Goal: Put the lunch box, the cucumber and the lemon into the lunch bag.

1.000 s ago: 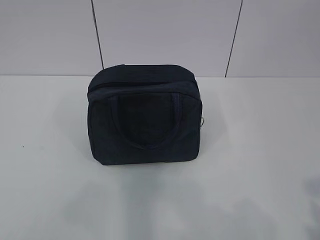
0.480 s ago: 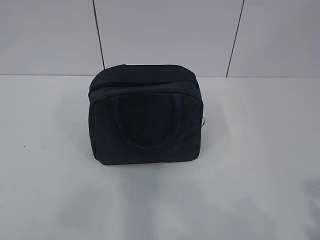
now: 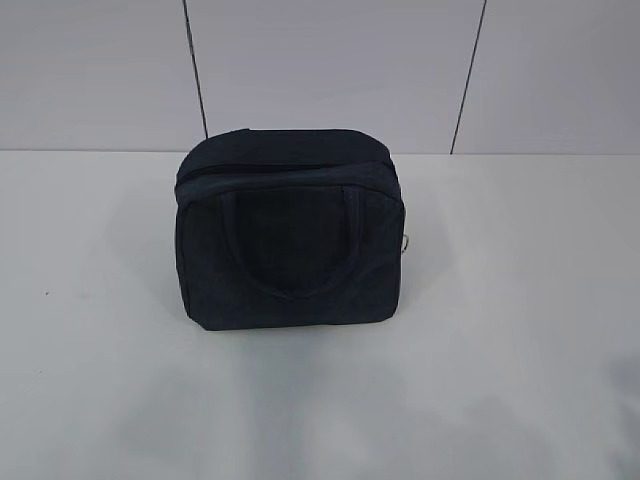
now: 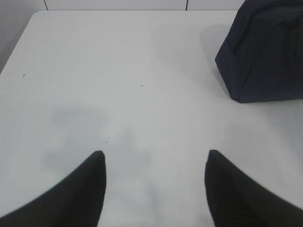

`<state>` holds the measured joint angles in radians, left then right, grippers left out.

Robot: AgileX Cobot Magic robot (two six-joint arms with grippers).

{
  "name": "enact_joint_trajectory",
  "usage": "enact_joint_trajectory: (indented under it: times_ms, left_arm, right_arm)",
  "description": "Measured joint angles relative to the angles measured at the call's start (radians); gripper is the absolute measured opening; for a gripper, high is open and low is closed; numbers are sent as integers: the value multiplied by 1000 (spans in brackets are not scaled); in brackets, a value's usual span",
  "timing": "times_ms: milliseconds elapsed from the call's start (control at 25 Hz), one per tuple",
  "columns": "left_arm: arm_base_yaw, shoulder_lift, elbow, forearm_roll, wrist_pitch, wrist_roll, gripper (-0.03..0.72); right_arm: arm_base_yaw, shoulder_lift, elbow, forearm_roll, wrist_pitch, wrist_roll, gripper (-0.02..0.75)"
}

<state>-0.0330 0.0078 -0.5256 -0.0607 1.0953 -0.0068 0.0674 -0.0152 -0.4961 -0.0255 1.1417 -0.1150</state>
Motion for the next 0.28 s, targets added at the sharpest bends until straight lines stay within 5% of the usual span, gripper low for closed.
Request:
enact_joint_trajectory:
  times_ms: [280]
  left_arm:
    - [0, 0, 0, 0, 0, 0, 465]
  right_arm:
    - [0, 0, 0, 0, 0, 0, 542]
